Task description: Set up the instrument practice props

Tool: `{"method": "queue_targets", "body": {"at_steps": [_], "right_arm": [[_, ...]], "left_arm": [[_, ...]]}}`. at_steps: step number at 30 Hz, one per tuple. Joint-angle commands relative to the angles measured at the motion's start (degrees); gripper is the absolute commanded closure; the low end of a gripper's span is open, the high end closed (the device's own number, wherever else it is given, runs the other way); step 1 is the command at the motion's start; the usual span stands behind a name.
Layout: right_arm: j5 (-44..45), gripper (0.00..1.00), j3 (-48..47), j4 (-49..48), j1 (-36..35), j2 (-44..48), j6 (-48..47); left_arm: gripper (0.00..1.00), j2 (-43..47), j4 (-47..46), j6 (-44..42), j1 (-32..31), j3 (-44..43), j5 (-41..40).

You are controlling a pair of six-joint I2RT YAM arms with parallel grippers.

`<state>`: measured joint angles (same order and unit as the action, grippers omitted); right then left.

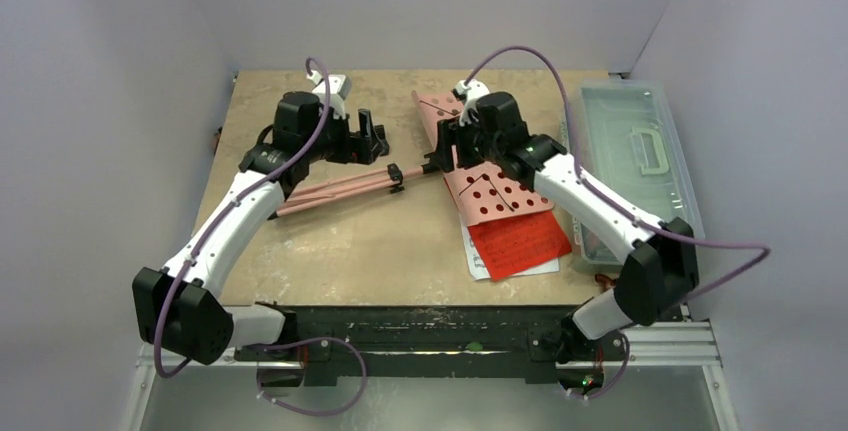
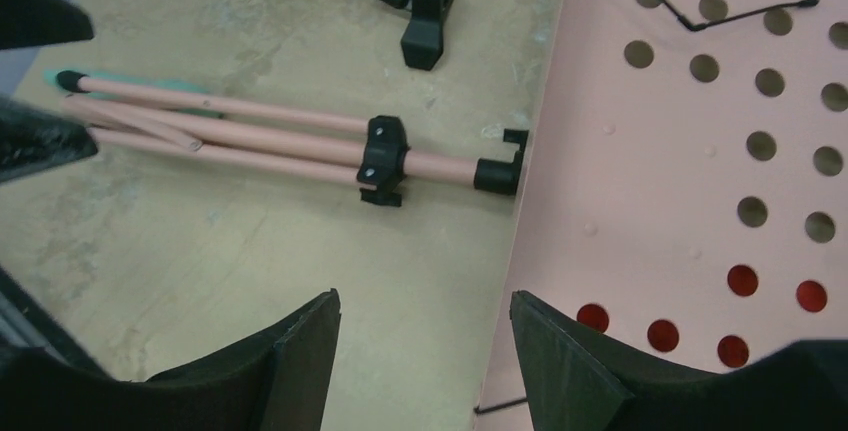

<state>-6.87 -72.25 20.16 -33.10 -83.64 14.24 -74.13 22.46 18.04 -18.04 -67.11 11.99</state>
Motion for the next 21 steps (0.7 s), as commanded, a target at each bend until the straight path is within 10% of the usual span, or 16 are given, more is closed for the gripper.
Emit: {"method": "queue_targets", "body": {"at_steps": [1,21], "right_arm": [[6.5,0.35,-8.2,-0.5,-1.5,-6.4,-4.3],[26.6,0.72,-19.2,0.5,-4.9,-29.4,-7.0]], "left_arm": [[0.07,2.4,1.4,-3.5,0.0,1.8,-3.1],[0.08,2.6,-1.9,-7.3,0.2,11.1,-5.9]]}}
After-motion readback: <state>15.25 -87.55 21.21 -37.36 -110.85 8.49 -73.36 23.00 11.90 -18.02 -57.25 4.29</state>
